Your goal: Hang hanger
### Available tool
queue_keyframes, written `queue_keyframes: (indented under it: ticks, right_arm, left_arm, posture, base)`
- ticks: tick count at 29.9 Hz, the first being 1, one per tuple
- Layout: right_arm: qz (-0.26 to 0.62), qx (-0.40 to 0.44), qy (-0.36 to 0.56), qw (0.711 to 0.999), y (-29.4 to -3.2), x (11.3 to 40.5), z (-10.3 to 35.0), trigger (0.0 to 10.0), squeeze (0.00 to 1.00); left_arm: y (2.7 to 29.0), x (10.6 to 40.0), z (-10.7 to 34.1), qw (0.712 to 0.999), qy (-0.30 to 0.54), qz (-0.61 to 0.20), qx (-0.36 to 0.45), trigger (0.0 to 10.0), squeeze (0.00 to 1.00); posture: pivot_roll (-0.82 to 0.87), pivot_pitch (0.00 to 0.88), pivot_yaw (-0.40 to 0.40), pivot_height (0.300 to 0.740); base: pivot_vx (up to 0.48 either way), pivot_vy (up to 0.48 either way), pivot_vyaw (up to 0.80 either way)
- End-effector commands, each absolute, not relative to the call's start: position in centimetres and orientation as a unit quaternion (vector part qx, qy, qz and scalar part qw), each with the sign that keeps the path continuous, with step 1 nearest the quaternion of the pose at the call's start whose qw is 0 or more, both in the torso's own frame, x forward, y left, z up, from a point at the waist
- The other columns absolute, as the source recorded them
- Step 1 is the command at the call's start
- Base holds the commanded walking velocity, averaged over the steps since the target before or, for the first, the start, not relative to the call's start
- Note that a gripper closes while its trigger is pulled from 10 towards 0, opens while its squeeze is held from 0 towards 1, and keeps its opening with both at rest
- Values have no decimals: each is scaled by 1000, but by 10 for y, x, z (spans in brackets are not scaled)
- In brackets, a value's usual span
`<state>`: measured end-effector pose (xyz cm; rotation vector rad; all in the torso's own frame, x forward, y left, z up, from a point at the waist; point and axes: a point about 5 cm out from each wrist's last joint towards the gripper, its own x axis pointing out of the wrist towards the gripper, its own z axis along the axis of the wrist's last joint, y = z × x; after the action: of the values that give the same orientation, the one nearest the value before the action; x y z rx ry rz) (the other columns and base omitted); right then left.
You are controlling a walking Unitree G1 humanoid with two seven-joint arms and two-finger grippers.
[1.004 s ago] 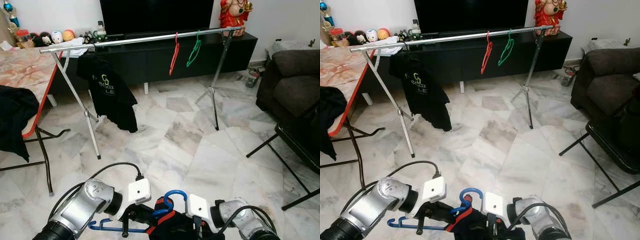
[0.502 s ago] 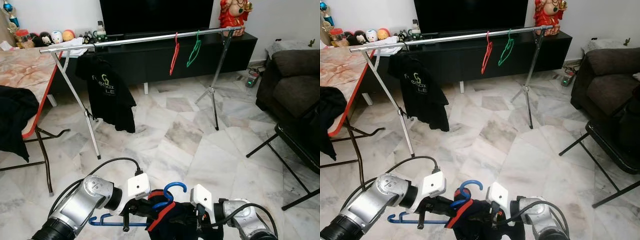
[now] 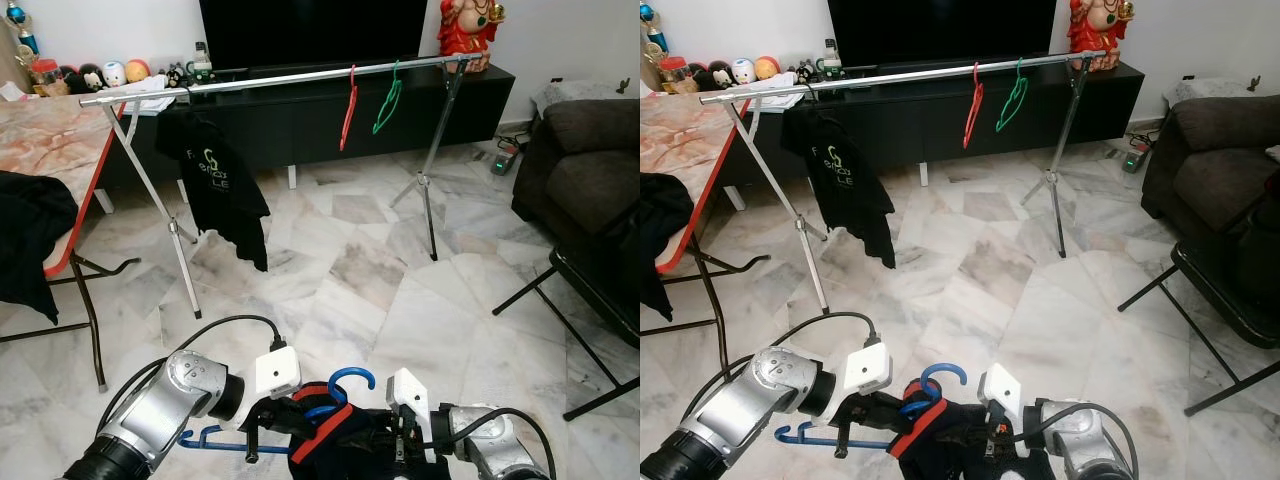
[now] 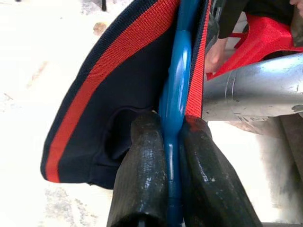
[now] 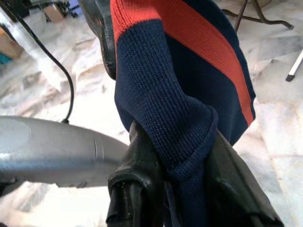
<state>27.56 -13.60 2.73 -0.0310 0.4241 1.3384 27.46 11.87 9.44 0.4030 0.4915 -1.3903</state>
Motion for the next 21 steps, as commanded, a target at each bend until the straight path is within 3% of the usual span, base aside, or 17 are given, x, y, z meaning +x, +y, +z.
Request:
queue_keyframes:
  ticks: [1, 4, 5, 7, 8, 9, 10, 12, 13, 14, 15, 21]
  right_arm:
    - [576, 52, 97, 810, -128, 294, 51, 0, 0]
    - [574, 53, 97, 811, -127, 291, 48, 0, 0]
    - [572, 49, 103, 812, -127, 289, 45, 9882, 0]
    - [572, 48, 107, 812, -127, 287, 43, 10000, 0]
    - [571, 52, 108, 812, -127, 286, 42, 10000, 851]
    - [570, 54, 108, 813, -127, 286, 42, 10000, 851]
    - [569, 60, 107, 813, -127, 286, 42, 10000, 1000]
    - [560, 65, 96, 820, -128, 287, 43, 10000, 1000]
    - [553, 71, 87, 826, -128, 288, 45, 10000, 706]
    - [549, 74, 83, 828, -129, 289, 46, 10000, 157]
    - [545, 78, 79, 831, -129, 290, 47, 10000, 0]
    - [534, 86, 70, 838, -129, 292, 49, 10000, 0]
  left_arm:
    - [118, 270, 86, 725, 241, -625, 161, 0, 0]
    - [119, 268, 86, 724, 242, -626, 160, 0, 0]
    - [120, 268, 86, 723, 243, -627, 161, 0, 0]
    - [120, 268, 86, 722, 243, -628, 162, 0, 0]
    - [120, 268, 86, 722, 243, -628, 162, 0, 0]
    - [120, 269, 87, 722, 243, -628, 162, 0, 0]
    - [120, 269, 87, 722, 242, -628, 162, 0, 0]
    - [119, 269, 88, 721, 242, -628, 163, 0, 0]
    - [119, 269, 88, 720, 242, -629, 163, 0, 0]
    - [119, 268, 88, 720, 241, -630, 163, 0, 0]
    - [119, 268, 88, 720, 241, -630, 163, 0, 0]
    - [120, 269, 89, 720, 242, -630, 163, 0, 0]
  posture:
    - [47, 99, 26, 740]
    - [44, 100, 31, 740]
    - [44, 101, 39, 740]
    - [45, 102, 40, 740]
    - [47, 102, 41, 740]
    - [47, 102, 41, 740]
    - [47, 104, 46, 740]
    - [45, 106, 50, 740]
    - [43, 107, 55, 740]
    - [44, 107, 57, 740]
    - [44, 106, 57, 740]
    - [48, 102, 64, 740]
  base:
    - [0, 0, 0]
    - [0, 0, 0]
    - [0, 0, 0]
    - [0, 0, 0]
    - [0, 0, 0]
    - [0, 0, 0]
    - [0, 0, 0]
    - [0, 0, 0]
    - [0, 0, 0]
    - [0, 0, 0]
    - [0, 0, 0]
    - [0, 0, 0]
